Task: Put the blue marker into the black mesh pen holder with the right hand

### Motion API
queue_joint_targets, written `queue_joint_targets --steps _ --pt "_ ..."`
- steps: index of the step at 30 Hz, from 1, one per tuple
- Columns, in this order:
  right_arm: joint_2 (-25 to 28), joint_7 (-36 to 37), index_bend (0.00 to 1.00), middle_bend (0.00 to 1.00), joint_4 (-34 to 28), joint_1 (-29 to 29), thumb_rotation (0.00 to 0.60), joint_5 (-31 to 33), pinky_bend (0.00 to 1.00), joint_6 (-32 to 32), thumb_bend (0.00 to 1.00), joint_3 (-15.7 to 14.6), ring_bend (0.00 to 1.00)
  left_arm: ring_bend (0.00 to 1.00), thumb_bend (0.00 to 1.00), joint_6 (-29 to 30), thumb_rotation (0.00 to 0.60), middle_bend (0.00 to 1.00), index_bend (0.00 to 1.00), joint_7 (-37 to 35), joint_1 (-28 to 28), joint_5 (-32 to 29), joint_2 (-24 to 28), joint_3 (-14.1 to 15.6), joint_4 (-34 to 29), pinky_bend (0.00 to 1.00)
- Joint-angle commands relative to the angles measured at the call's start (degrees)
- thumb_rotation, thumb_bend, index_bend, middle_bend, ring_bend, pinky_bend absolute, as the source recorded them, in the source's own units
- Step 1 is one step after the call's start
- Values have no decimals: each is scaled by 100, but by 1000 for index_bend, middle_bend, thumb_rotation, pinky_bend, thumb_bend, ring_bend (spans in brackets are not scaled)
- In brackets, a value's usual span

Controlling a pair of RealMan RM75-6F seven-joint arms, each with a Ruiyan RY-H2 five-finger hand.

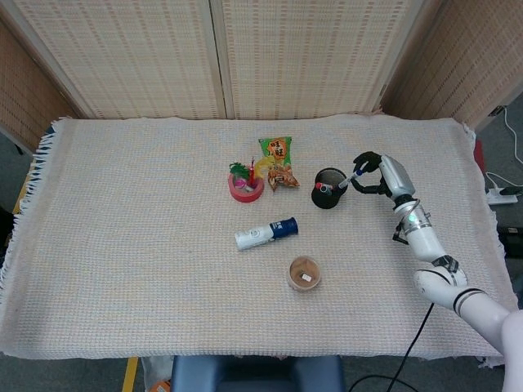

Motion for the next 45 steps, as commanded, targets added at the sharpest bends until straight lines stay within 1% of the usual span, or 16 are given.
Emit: queue_joint_targets --steps 1,7,15,18,22,25,29,34,37,40,42,43,45 --pt "-154 27 593 323 197 -1 600 -35 369 -125 285 -97 407 0 410 2 600 40 206 -6 3 2 1 0 4 263" --pt "-305 77 594 323 407 38 600 -78 370 -221 286 -140 408 0 409 -17 600 40 206 -30 2 9 1 3 13 263" --pt "-644 138 584 323 859 201 600 -151 366 -459 286 -190 402 0 410 -173 600 44 206 -134 -39 -52 -23 3 96 264" --pt "-682 135 526 323 919 235 600 -185 337 -524 285 -216 371 0 409 -200 600 44 206 -162 -46 -59 -25 2 115 264" --pt "-634 93 372 311 883 260 600 -223 245 -553 287 -230 290 0 410 -215 600 44 206 -157 -53 -53 -33 4 131 265" --pt "-584 72 284 227 821 263 600 -196 155 -561 286 -198 210 0 409 -220 600 44 205 -145 -55 -54 -32 3 121 264" --pt "-501 39 234 157 693 240 600 -165 84 -520 285 -158 147 0 409 -200 600 44 206 -107 -48 -59 -33 0 105 265" --pt "-360 29 190 102 460 189 600 -209 19 -377 284 -143 91 0 409 -193 600 44 205 -54 -52 -46 -41 2 90 264" --pt "-196 -14 187 97 171 121 600 -303 13 -62 284 -115 85 0 410 -178 600 44 205 -51 -47 -42 -38 0 78 264" --pt "226 -338 187 96 -505 -149 600 -585 13 667 283 -201 85 0 409 -131 600 44 205 -65 -31 -16 -24 -4 59 264" --pt "591 -898 189 96 -1167 -500 600 -760 13 1472 283 -245 87 0 409 -96 600 44 205 -80 -19 13 -20 -3 55 264" --pt "831 -1297 194 97 -1648 -740 600 -840 13 1933 283 -280 89 0 409 -90 600 44 205 -79 -15 23 -18 1 56 264" --pt "1168 -2056 227 97 -2408 -1131 600 -946 20 2639 283 -343 111 0 410 -95 600 44 206 -68 -18 29 -17 4 52 265"
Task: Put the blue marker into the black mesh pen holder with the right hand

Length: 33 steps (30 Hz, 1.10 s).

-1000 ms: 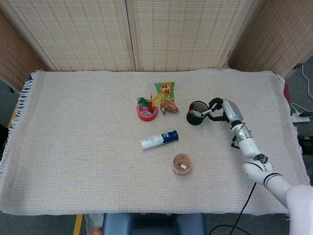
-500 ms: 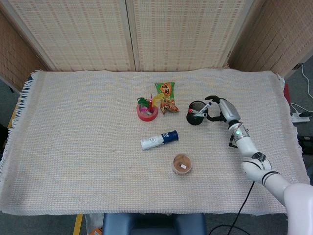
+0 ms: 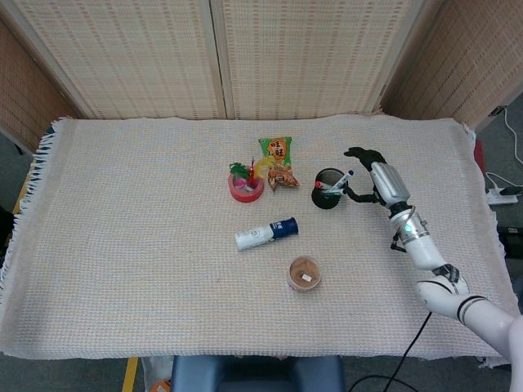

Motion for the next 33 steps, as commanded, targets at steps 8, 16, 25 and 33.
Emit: queue_joint_targets --steps 8,16,25,33 --pt "1595 -4236 390 144 -3480 -2253 600 -810 116 3090 283 -1041 210 0 409 89 600 44 205 11 20 128 31 22 -68 265" --pt "1097 -4341 381 149 -2690 -2971 600 -862 122 3338 283 -1597 215 0 409 198 600 44 205 -37 51 237 66 36 -92 265" --pt "847 -3964 389 149 -2157 -3183 600 -1085 123 3571 283 -1561 215 0 409 384 600 43 205 -8 106 367 95 48 -148 266" --pt "975 -3979 402 149 -2397 -3255 600 -1245 123 3715 283 -1473 215 0 410 480 600 44 205 3 132 546 117 105 -181 267"
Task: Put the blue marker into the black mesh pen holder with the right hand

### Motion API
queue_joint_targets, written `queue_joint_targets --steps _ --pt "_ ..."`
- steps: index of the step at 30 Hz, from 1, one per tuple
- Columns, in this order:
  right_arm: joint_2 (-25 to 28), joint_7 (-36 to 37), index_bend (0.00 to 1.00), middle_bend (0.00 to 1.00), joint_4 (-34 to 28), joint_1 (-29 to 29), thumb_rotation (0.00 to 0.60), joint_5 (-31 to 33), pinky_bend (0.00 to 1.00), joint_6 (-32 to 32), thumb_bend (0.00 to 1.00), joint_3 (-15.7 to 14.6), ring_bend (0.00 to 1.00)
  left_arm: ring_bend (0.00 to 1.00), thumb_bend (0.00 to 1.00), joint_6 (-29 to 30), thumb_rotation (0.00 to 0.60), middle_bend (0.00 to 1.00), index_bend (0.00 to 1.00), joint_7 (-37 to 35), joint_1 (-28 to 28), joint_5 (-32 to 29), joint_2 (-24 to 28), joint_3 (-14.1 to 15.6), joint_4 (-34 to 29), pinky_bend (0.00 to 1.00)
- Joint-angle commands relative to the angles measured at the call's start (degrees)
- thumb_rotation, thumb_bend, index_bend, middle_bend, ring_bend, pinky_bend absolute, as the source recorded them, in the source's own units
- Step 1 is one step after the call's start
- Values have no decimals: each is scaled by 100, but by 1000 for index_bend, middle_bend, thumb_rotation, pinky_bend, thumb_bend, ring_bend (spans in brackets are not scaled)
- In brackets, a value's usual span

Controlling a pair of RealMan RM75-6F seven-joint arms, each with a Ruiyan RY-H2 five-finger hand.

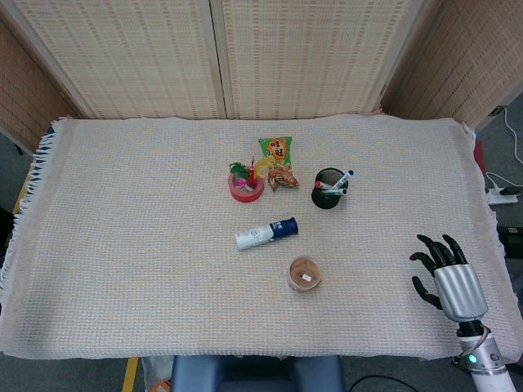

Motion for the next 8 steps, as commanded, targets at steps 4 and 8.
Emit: queue_joint_targets --steps 4,8 --pt "80 -48 402 149 -138 -42 600 -48 123 1 283 60 215 0 409 68 600 44 205 -25 36 13 20 16 -11 267" --pt "100 -83 401 149 -161 -53 600 -52 123 -48 283 86 215 0 410 28 600 44 205 23 17 22 9 32 -26 267"
